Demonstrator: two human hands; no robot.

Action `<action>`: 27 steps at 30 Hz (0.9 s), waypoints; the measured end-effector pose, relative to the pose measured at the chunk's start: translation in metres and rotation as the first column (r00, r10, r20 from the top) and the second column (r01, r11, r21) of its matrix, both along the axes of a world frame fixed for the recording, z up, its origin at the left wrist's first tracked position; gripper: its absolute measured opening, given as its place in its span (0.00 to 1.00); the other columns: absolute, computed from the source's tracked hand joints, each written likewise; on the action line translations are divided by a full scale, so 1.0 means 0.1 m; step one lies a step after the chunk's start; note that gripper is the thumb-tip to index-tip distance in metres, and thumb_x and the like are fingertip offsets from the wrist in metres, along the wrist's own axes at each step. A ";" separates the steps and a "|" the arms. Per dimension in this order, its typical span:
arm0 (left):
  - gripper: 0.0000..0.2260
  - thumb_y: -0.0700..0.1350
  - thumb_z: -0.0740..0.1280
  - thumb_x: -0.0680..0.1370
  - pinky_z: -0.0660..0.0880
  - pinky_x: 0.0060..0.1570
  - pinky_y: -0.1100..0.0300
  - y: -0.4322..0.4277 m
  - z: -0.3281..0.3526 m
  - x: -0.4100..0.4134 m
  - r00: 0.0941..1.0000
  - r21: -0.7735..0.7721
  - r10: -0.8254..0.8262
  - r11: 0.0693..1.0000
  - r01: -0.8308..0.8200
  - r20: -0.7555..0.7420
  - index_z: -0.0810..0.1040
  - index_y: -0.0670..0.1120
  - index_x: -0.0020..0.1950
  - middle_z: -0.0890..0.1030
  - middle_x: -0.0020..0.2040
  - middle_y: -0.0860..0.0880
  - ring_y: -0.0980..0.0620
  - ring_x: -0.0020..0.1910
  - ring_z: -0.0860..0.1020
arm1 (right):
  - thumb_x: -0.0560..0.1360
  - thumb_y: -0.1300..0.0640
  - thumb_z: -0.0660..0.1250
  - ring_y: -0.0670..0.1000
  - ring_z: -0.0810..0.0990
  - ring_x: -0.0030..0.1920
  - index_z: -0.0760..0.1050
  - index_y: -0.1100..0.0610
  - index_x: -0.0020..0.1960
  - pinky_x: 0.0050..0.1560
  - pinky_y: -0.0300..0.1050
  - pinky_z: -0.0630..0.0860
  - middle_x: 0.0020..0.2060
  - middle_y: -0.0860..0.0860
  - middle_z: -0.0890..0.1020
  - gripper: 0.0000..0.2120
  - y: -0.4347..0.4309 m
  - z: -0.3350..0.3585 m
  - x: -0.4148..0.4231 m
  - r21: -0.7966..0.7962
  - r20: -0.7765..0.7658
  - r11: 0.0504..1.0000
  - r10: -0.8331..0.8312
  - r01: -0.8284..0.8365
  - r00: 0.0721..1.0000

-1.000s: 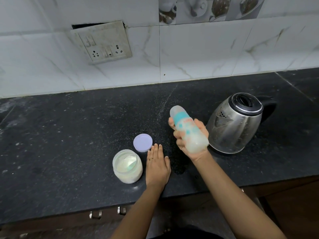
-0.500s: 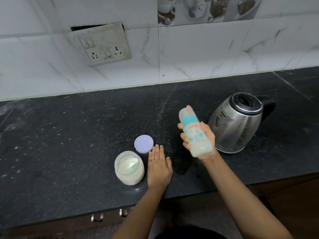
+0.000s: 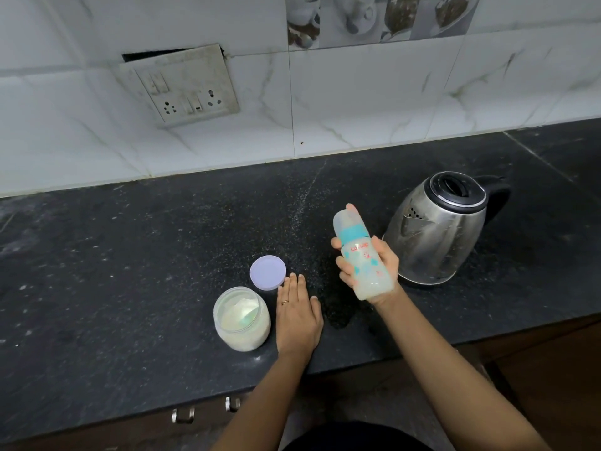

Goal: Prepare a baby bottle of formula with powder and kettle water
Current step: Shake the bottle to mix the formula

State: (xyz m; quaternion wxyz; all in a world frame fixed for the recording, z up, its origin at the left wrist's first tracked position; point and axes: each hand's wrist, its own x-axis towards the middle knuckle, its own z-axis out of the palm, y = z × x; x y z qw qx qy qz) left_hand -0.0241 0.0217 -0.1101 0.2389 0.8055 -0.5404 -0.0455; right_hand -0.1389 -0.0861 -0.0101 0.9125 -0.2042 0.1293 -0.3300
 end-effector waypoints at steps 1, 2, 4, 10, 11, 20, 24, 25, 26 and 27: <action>0.26 0.50 0.49 0.78 0.55 0.73 0.52 0.00 0.00 0.00 1.000 0.006 0.002 1.000 -0.002 0.002 0.70 0.37 0.70 0.71 0.70 0.39 0.44 0.72 0.66 | 0.65 0.51 0.76 0.53 0.78 0.34 0.61 0.58 0.68 0.30 0.45 0.78 0.49 0.58 0.78 0.38 0.00 0.00 0.00 -0.006 -0.038 1.000 -0.018 0.018 0.999; 0.26 0.50 0.49 0.78 0.55 0.73 0.52 0.00 0.00 0.00 1.000 0.011 0.005 1.000 -0.005 0.005 0.70 0.37 0.70 0.71 0.70 0.38 0.43 0.72 0.66 | 0.62 0.51 0.78 0.52 0.78 0.34 0.63 0.59 0.68 0.32 0.45 0.78 0.49 0.58 0.79 0.40 0.00 -0.02 0.00 0.017 -0.036 1.000 -0.019 0.020 0.999; 0.26 0.50 0.50 0.78 0.55 0.73 0.51 0.00 -0.01 0.00 1.000 0.007 0.002 1.000 -0.003 0.016 0.70 0.36 0.70 0.71 0.69 0.38 0.43 0.71 0.67 | 0.62 0.52 0.79 0.52 0.79 0.36 0.64 0.60 0.68 0.33 0.45 0.79 0.49 0.58 0.78 0.41 0.01 -0.03 -0.02 0.097 0.027 0.995 -0.033 0.030 0.999; 0.27 0.50 0.48 0.78 0.55 0.74 0.52 0.00 -0.01 0.00 1.000 0.019 -0.002 1.000 0.002 0.011 0.69 0.37 0.71 0.70 0.71 0.39 0.44 0.72 0.65 | 0.64 0.51 0.76 0.51 0.78 0.37 0.63 0.60 0.69 0.34 0.44 0.79 0.50 0.57 0.77 0.39 0.04 0.05 0.00 0.062 0.022 0.997 -0.053 0.052 0.998; 0.27 0.50 0.48 0.78 0.55 0.74 0.52 0.01 0.00 0.00 1.000 0.016 -0.005 1.000 0.004 0.015 0.69 0.37 0.71 0.70 0.71 0.39 0.44 0.72 0.65 | 0.64 0.51 0.76 0.51 0.78 0.37 0.62 0.60 0.69 0.34 0.44 0.79 0.51 0.57 0.77 0.39 0.05 0.07 0.00 0.075 0.030 0.996 -0.054 0.051 0.998; 0.27 0.50 0.50 0.78 0.57 0.73 0.50 0.00 0.00 0.00 1.000 0.008 0.005 1.000 -0.005 0.010 0.70 0.36 0.70 0.71 0.69 0.38 0.43 0.71 0.67 | 0.65 0.47 0.76 0.53 0.79 0.35 0.67 0.63 0.63 0.31 0.46 0.79 0.47 0.58 0.78 0.35 0.02 0.07 -0.04 0.091 0.078 0.994 0.054 -0.061 0.995; 0.27 0.50 0.50 0.78 0.56 0.73 0.51 -0.01 0.00 0.00 1.000 0.022 0.011 1.000 -0.011 0.014 0.70 0.36 0.70 0.71 0.70 0.38 0.43 0.71 0.67 | 0.63 0.55 0.78 0.59 0.81 0.46 0.69 0.66 0.64 0.46 0.61 0.80 0.49 0.61 0.78 0.34 0.05 0.21 0.03 0.255 0.171 0.965 -0.108 0.062 0.979; 0.26 0.50 0.50 0.78 0.56 0.73 0.51 -0.01 -0.01 0.00 1.000 0.019 0.014 1.000 -0.014 0.013 0.70 0.36 0.70 0.71 0.69 0.38 0.43 0.71 0.67 | 0.62 0.58 0.78 0.59 0.81 0.48 0.68 0.66 0.67 0.46 0.60 0.80 0.51 0.61 0.77 0.37 0.04 0.20 0.06 0.317 0.194 0.944 -0.165 0.098 0.967; 0.26 0.50 0.50 0.78 0.57 0.73 0.50 -0.01 0.00 0.00 1.000 0.017 0.015 1.000 -0.015 0.009 0.70 0.36 0.70 0.71 0.69 0.38 0.43 0.71 0.67 | 0.63 0.59 0.78 0.59 0.81 0.47 0.66 0.66 0.68 0.45 0.58 0.81 0.52 0.62 0.76 0.39 0.02 0.18 0.08 0.358 0.245 0.932 -0.156 0.061 0.957; 0.26 0.50 0.50 0.78 0.57 0.73 0.50 0.00 0.00 0.00 1.000 0.015 0.013 1.000 -0.013 0.006 0.70 0.36 0.69 0.71 0.69 0.38 0.43 0.71 0.67 | 0.65 0.59 0.77 0.58 0.81 0.45 0.65 0.66 0.68 0.43 0.55 0.82 0.54 0.62 0.75 0.36 0.01 0.18 0.11 0.332 0.295 0.943 -0.073 -0.030 0.953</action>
